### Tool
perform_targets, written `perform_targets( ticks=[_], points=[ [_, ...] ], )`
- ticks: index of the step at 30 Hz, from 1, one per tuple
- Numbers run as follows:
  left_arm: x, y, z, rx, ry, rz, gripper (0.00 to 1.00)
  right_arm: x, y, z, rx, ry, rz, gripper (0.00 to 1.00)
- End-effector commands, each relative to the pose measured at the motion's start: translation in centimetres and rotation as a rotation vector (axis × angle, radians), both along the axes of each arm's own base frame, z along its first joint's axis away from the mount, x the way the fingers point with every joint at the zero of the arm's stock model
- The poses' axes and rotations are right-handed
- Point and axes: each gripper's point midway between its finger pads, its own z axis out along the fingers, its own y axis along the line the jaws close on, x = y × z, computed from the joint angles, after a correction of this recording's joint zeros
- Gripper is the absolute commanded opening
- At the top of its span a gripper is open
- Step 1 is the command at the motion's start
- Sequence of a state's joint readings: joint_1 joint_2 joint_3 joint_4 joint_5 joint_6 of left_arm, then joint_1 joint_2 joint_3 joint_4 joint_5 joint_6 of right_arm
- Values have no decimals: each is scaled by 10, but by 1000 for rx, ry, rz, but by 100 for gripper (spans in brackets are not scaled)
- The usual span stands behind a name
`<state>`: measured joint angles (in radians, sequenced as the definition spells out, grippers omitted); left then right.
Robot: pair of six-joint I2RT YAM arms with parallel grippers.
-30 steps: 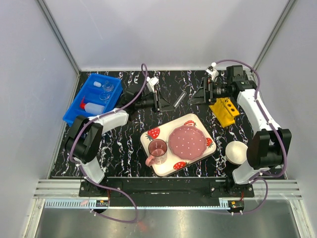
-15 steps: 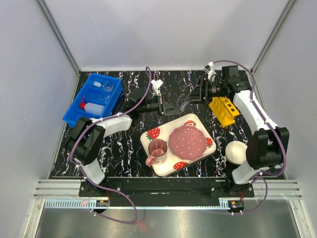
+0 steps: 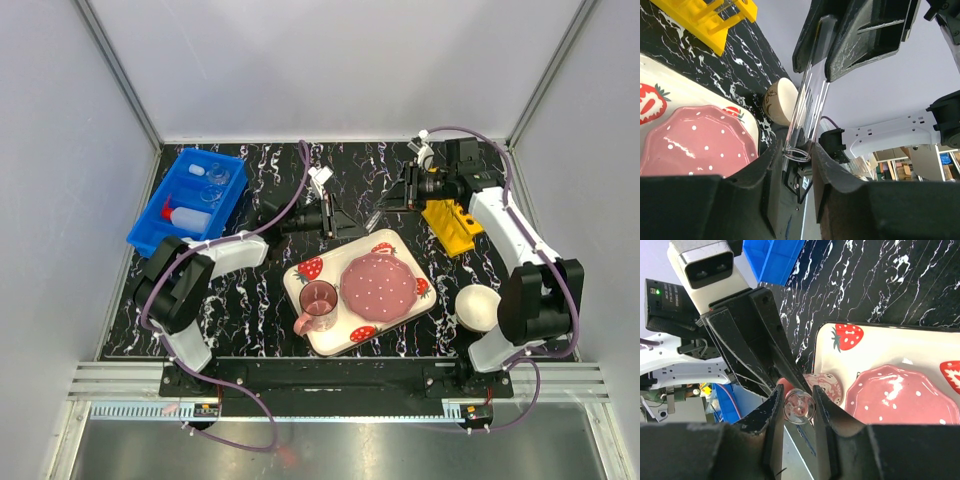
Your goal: Organize the chemistry lab equipment
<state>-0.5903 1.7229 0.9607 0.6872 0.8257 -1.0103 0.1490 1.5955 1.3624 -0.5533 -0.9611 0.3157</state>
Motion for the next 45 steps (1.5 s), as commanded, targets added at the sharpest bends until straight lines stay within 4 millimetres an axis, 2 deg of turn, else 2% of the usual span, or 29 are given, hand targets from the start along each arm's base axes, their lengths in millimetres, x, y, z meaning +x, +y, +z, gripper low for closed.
perform_targets(
  ticks=[1,3,4,5,6,7,8,10,11,13,14,15,16,17,18,19,20,21,22,25,30,34,36,45],
  points=[
    [-4,3,30,-43,-92,12,34,-11,-2,23,10,-133,-4,17],
    [-5,6,38,-43,-121,22,48,-16,-4,26,7,-157,-8,17],
    [-5,7,37,-29,-117,34,50,-22,-7,28,-8,-189,-11,17],
    [-5,10,45,-27,-162,44,53,-23,-10,30,-21,-211,-18,17],
    [-4,14,41,0,-156,60,59,-25,-14,28,-41,-222,-28,17],
    [-4,16,42,13,-170,69,62,-29,-22,29,-78,-259,-44,17],
    [-3,24,52,20,-228,89,64,-26,-33,29,-94,-269,-77,17],
    [0,36,46,79,-232,132,69,-29,-52,30,-115,-288,-130,17],
    [3,49,56,92,-296,168,70,-25,-67,30,-132,-292,-176,17],
    [8,70,45,157,-294,236,74,-26,-90,24,-211,-327,-246,17],
    [14,90,57,169,-353,292,78,-24,-103,21,-244,-339,-283,17],
    [17,104,53,203,-348,337,81,-25,-110,16,-272,-345,-300,17],
    [14,119,59,212,-374,373,87,-25,-121,15,-311,-356,-342,17],
    [23,139,59,241,-399,431,94,-24,-130,12,-340,-358,-371,18],
    [24,153,54,273,-389,466,99,-20,-148,6,-402,-358,-428,18],
    [21,165,60,278,-414,495,99,-18,-158,4,-430,-358,-460,18],
    [27,185,60,301,-425,545,99,-16,-166,0,-458,-352,-487,18],
    [27,195,53,327,-402,565,99,-12,-182,-6,-498,-346,-537,18],
    [30,211,55,342,-400,611,99,-10,-187,-8,-519,-346,-555,18],
    [29,230,41,383,-348,622,99,1,-206,-20,-589,-341,-618,19],
    [23,236,19,390,-226,578,99,21,-236,-35,-696,-347,-730,19],
    [20,238,15,380,-224,584,99,32,-244,-38,-726,-401,-743,20],
    [20,238,15,380,-226,586,99,38,-248,-46,-740,-402,-748,19],
    [21,239,17,370,-227,585,99,56,-241,-68,-700,-366,-701,20]
  ],
)
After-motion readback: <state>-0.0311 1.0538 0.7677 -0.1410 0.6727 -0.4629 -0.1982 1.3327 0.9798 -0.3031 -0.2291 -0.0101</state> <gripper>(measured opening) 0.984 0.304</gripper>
